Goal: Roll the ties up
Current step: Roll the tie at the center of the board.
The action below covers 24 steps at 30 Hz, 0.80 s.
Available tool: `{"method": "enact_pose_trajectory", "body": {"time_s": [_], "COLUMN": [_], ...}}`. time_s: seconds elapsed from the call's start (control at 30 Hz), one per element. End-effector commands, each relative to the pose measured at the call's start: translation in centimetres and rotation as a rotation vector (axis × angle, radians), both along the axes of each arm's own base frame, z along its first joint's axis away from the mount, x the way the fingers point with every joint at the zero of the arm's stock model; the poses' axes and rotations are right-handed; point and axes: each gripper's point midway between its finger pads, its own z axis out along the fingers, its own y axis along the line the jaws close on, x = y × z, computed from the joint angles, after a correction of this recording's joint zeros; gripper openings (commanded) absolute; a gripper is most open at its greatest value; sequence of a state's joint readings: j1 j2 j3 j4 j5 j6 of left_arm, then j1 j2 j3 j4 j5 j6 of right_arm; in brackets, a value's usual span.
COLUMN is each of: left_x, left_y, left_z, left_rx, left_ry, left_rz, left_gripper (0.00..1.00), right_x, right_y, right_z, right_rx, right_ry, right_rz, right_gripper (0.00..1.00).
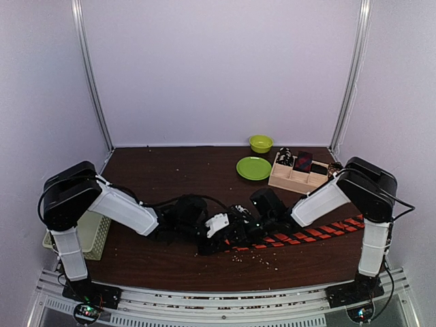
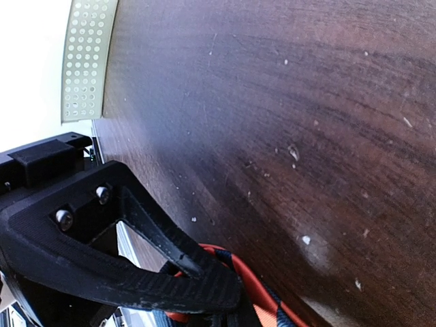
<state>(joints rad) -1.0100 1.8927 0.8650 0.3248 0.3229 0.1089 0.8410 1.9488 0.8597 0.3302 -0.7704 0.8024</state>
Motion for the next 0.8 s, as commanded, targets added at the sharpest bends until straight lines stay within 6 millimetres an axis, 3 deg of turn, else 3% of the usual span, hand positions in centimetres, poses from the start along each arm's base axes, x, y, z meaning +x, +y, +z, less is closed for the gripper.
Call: {"method": "enact_pose_trajectory", "body": {"time_s": [0.0, 0.17, 0.5, 0.67, 0.77], "left_x": [-0.8, -1.6, -1.6, -1.6, -1.5], "left_y": [1.4, 3.0, 3.2, 3.1, 3.1], "left_z": [-2.5, -4.2, -5.3, -5.3, -5.3], "left_rx": [0.131, 0.198, 0.242, 0.244, 0.245], "left_ry": [0.0, 0.021, 0.057, 0.059, 0.059], "left_rz": [-0.033, -0.041, -0.028, -0.026, -0.025], "left_gripper": [0.4, 0.37, 0.36, 0.36, 0.37], "right_x": [-0.2, -0.1, 1.1, 0.6, 0.2], "right_y": [-0.4, -0.2, -1.8, -0.9, -0.1], "right_z": [-0.6, 1.3, 3.5, 5.3, 5.3], "right_rx": [-0.011, 0.044, 0.102, 0.177, 0.18], "right_ry": [0.016, 0.006, 0.001, 0.017, 0.027], "right_rz": [-0.031, -0.04, -0.094, -0.089, -0.072], "right_gripper": [0.0, 0.06, 0.21, 0.3, 0.33]}}
